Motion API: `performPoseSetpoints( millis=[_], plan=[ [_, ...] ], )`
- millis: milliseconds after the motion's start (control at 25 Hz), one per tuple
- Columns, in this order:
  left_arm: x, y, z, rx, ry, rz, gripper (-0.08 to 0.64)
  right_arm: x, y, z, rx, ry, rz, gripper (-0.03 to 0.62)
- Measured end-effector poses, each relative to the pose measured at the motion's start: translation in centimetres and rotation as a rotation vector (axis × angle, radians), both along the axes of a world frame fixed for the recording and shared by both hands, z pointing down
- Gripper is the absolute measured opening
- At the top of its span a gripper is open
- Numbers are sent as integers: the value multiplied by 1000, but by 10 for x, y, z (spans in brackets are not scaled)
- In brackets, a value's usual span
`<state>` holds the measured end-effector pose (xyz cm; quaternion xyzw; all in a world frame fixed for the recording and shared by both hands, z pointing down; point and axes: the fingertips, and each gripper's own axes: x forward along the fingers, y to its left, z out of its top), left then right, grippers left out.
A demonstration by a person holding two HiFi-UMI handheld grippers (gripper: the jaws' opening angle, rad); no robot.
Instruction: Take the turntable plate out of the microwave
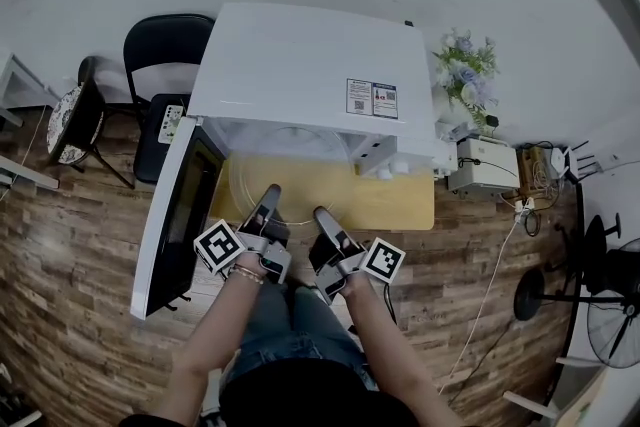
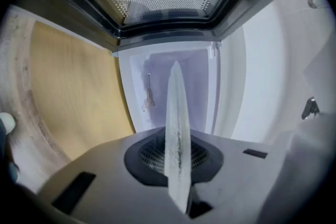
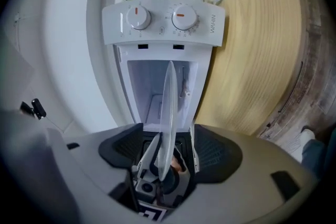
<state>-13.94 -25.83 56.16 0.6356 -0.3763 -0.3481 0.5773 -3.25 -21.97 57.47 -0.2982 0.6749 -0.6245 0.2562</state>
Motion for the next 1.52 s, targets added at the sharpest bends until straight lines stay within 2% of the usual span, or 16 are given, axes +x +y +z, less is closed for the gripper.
performPoseSetpoints(
  millis=[80, 280, 440, 480, 560, 600, 840, 960, 1120, 1280, 1400, 1520],
  plan=[
    [7, 16, -7, -2, 7, 7, 31, 7, 4, -8, 15, 4, -5, 322],
    [27, 58, -26, 21, -13, 46, 31, 26, 17, -25, 39, -4, -27, 322],
    [37, 85, -45, 49, -45, 83, 31, 38, 31, -48, 98, -4, -58, 320],
    [38, 91, -52, 67, -59, 92, 31, 42, 35, -54, 119, 3, -67, 307],
    [40, 103, -66, 110, -84, 103, 31, 51, 41, -67, 164, 25, -79, 201],
    [41, 108, -73, 132, -89, 104, 31, 56, 44, -73, 185, 35, -81, 172],
    [43, 124, -116, 265, -52, 79, 31, 80, 58, -126, 345, 71, -75, 67],
    [43, 123, -145, 355, -63, 88, 31, 81, 60, -158, 459, 152, -86, 62],
    [44, 113, -188, 471, -140, 114, 31, 84, 52, -192, 556, 323, -29, 112],
    [44, 104, -229, 583, -187, 132, 31, 84, 45, -225, 628, 376, 54, 121],
    [43, 96, -248, 631, -199, 140, 31, 85, 40, -245, 678, 437, 112, 128],
    [44, 90, -263, 669, -188, 134, 31, 88, 37, -261, 734, 536, 159, 142]
  ],
)
